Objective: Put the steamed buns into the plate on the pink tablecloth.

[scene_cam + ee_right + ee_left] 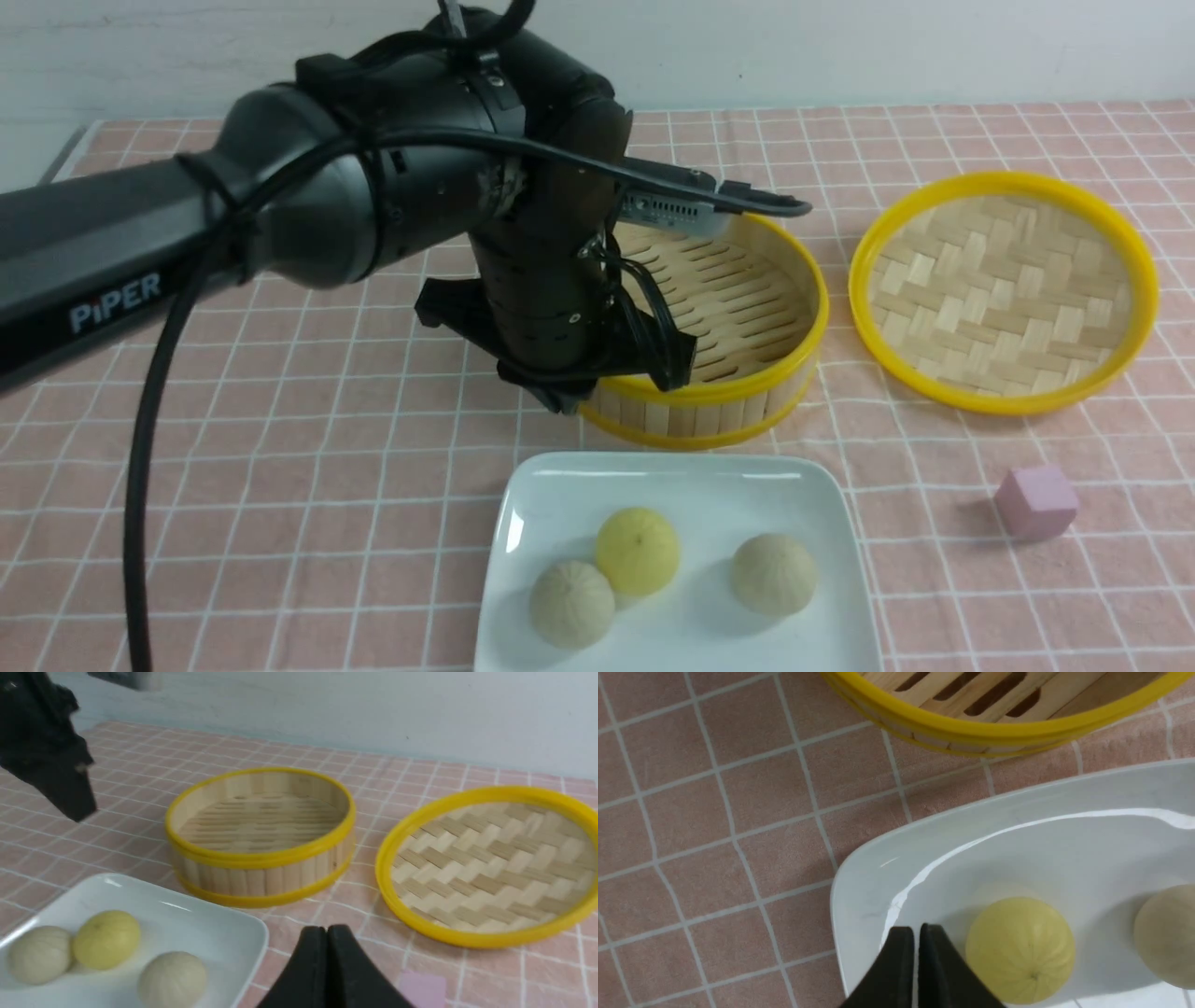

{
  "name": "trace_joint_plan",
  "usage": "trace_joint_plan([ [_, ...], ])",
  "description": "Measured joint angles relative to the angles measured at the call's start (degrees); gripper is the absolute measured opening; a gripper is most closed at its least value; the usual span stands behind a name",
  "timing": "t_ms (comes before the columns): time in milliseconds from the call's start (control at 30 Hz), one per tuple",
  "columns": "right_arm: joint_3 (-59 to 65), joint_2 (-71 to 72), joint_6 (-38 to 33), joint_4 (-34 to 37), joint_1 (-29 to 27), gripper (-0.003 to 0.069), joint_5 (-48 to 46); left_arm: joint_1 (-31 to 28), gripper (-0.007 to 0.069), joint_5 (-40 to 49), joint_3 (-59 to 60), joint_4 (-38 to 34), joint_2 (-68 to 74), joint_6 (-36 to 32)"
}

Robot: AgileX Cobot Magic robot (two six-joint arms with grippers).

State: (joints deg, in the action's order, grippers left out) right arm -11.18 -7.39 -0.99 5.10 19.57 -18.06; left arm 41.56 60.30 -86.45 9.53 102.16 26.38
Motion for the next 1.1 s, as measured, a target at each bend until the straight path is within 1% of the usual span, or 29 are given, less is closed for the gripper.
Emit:
trace_joint_plan([
  [167,7.29,6.77,0.0,0.0,-7.99,0.0001,-0.04,0.0,0.0041,-0.87,0.0,0.12,0.0,0.05],
  [267,10.94,7.97,0.0,0.05,-13.12,0.0003,-0.08,0.0,0.0041,-0.24,0.0,0.12,-0.29,0.05],
  [333,12.41,7.97,0.0,0.05,-15.45,0.0005,-0.72,0.0,0.0041,0.22,0.0,0.14,-1.08,0.05],
  [500,12.42,7.97,0.0,0.05,-17.03,0.0008,-1.64,0.0,0.0043,0.75,0.0,0.6,-5.14,0.05],
  [600,12.25,7.97,0.0,0.05,-17.04,0.0012,-2.84,0.0,0.0043,1.94,0.0,1.74,-10.96,0.0],
  [900,11.97,7.97,-0.04,0.17,-17.04,0.002,-4.08,0.0,0.0043,10.39,0.95,6.53,-29.36,-1.55],
  [1000,11.97,7.97,-0.04,0.17,-17.04,0.0023,-4.08,0.0,0.0043,9.97,6.0,6.99,-37.06,-1.1],
  [1033,11.97,7.97,-0.04,0.17,-17.04,0.0023,-4.08,0.0,0.0043,9.79,6.49,6.99,-37.61,-1.1],
  [1100,11.97,7.97,-0.04,0.17,-17.04,0.0027,-4.13,0.0,0.0043,4.45,14.95,6.61,-45.35,1.77],
])
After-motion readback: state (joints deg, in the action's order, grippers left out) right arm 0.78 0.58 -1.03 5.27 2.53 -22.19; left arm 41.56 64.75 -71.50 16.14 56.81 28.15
